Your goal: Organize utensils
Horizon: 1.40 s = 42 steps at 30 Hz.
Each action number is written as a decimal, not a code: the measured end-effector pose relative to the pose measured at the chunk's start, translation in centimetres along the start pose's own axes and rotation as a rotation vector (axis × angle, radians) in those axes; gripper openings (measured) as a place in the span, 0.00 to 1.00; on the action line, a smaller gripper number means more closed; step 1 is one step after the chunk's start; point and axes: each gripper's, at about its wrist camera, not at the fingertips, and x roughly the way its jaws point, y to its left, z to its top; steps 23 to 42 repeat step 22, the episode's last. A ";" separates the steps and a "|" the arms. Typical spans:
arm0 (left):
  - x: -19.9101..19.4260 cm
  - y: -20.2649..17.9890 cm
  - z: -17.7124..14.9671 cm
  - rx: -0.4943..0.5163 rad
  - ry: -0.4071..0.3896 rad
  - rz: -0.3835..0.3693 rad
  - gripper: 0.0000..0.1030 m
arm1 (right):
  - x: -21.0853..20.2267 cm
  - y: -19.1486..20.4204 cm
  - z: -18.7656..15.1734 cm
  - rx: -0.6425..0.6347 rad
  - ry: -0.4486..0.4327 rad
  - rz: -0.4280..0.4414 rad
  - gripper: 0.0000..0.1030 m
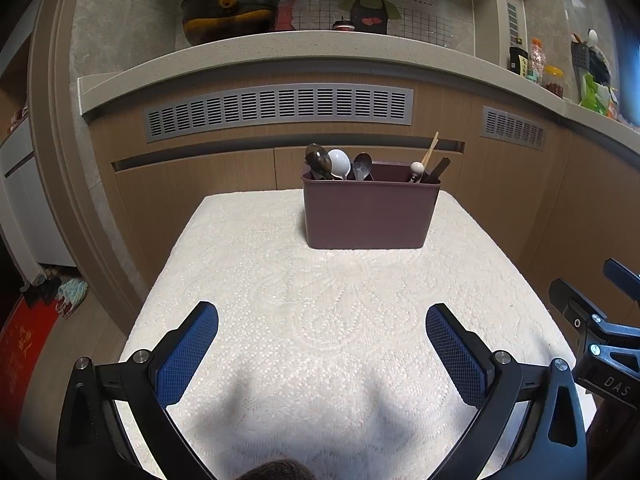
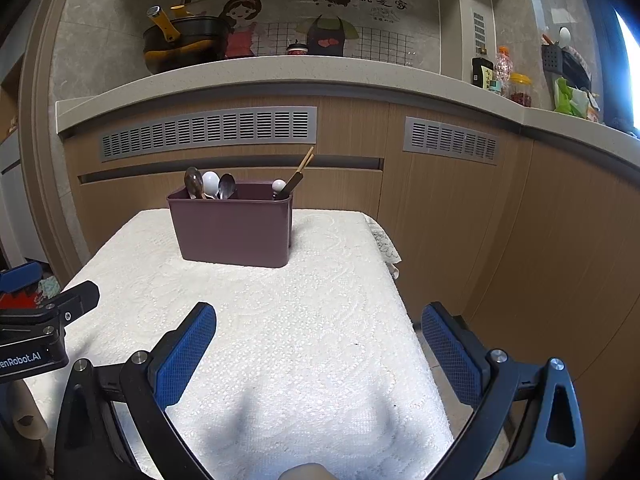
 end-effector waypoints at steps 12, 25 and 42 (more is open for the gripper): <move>0.3 0.3 -0.1 0.006 0.011 0.002 1.00 | 0.1 -0.2 0.1 -0.004 0.003 0.000 0.99; 1.1 1.0 -0.2 -0.002 0.024 0.015 1.00 | 0.7 -0.2 0.3 -0.005 0.015 0.020 0.99; 1.1 1.0 -0.2 -0.002 0.024 0.015 1.00 | 0.7 -0.2 0.3 -0.005 0.015 0.020 0.99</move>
